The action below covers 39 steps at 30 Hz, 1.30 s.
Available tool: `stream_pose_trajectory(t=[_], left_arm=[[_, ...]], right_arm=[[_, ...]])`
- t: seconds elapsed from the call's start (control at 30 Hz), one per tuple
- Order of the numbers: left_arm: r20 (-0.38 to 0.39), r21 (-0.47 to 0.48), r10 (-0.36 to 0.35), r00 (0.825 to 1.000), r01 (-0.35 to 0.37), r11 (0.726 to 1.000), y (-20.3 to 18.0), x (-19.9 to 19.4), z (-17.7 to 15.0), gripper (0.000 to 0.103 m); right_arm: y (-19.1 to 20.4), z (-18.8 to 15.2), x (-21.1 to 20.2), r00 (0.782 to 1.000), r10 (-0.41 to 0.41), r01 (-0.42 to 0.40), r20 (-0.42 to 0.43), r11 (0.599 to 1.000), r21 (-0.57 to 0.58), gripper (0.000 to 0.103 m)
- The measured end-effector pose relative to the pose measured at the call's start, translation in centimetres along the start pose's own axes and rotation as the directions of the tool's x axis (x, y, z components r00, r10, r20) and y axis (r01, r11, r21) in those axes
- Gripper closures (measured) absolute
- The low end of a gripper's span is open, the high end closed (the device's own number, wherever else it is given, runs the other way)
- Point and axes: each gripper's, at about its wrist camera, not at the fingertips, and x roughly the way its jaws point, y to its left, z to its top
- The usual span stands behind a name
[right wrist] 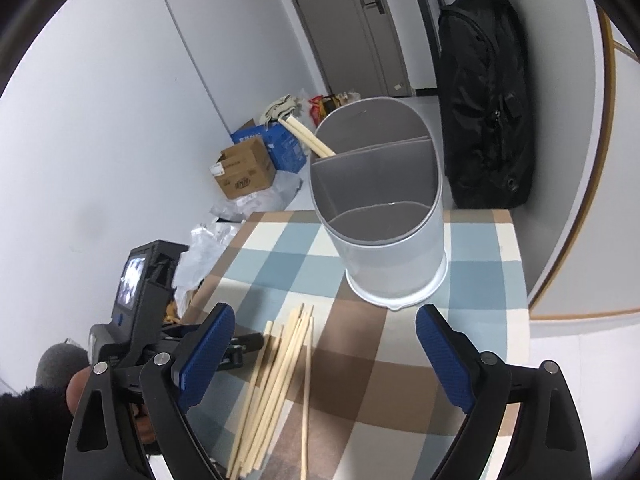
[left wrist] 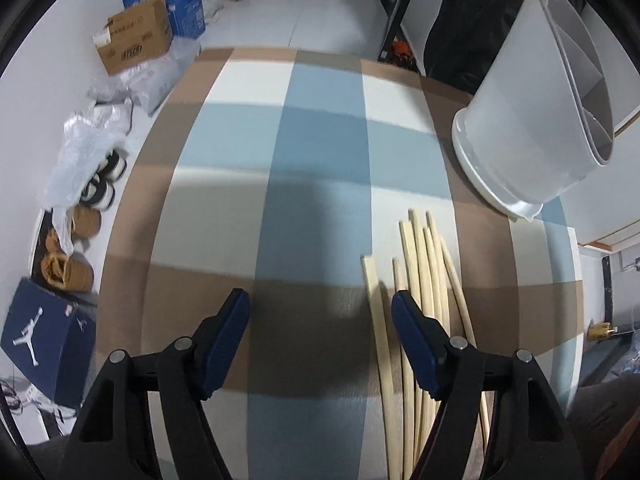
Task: Organize utensils
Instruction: 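Lower the left tool to the chopstick pile and grasp one, then grasp a chopstick with the right tool while the left tool holds its chopstick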
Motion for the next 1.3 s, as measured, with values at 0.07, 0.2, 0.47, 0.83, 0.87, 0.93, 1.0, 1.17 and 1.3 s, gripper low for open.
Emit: stream_pose_trajectory(t=[0.07, 0.2, 0.47, 0.83, 0.87, 0.93, 1.0, 1.17, 1.3], left_arm=[[0.011, 0.014, 0.033, 0.999, -0.033, 0.999, -0.3, 0.1, 0.0, 0.039], [0.035, 0.054, 0.084, 0.996, -0.086, 0.995, -1.0, 0.2, -0.1, 0.049], [0.043, 0.122, 0.086, 0.995, -0.09, 0.988, -2.5, 0.1, -0.5, 0.087], [0.044, 0.094, 0.023, 0.999, -0.027, 0.995, -1.5, 0.1, 0.1, 0.101], [0.047, 0.082, 0.016, 0.999, -0.02, 0.996, -1.2, -0.1, 0.2, 0.101], [0.063, 0.063, -0.005, 0.998, 0.001, 0.998, -0.8, -0.7, 0.4, 0.101], [0.083, 0.034, -0.029, 0.996, 0.026, 0.999, -0.1, -1.6, 0.6, 0.101], [0.138, -0.046, -0.103, 0.985, 0.11, 0.993, 2.3, -3.6, 1.3, 0.101], [0.203, -0.103, -0.133, 0.97, 0.157, 0.982, 3.3, -4.9, 1.4, 0.101]], right_arm=[[0.0, 0.1, 0.1, 1.0, -0.001, 0.001, -0.001, 1.0, 0.0, 0.011], [-0.1, 0.3, 0.0, 1.0, 0.005, -0.005, 0.008, 1.0, 0.013, 0.01], [-0.3, 0.4, -0.1, 1.0, 0.016, -0.016, 0.017, 0.999, 0.032, 0.01], [-0.5, 0.3, -0.3, 1.0, 0.004, -0.005, 0.014, 0.999, 0.041, 0.01], [-0.5, 0.2, -0.2, 1.0, 0.001, -0.001, 0.013, 0.999, 0.04, 0.01], [-0.4, 0.2, -0.1, 1.0, -0.002, 0.002, 0.009, 0.999, 0.035, 0.01], [-0.2, 0.1, 0.1, 1.0, -0.005, 0.005, 0.001, 1.0, 0.024, 0.01], [0.9, -0.3, 0.9, 0.999, 0.01, -0.011, -0.032, 1.0, -0.017, 0.011], [2.7, -0.6, 2.1, 0.995, 0.057, -0.062, -0.082, 0.996, -0.067, 0.02]])
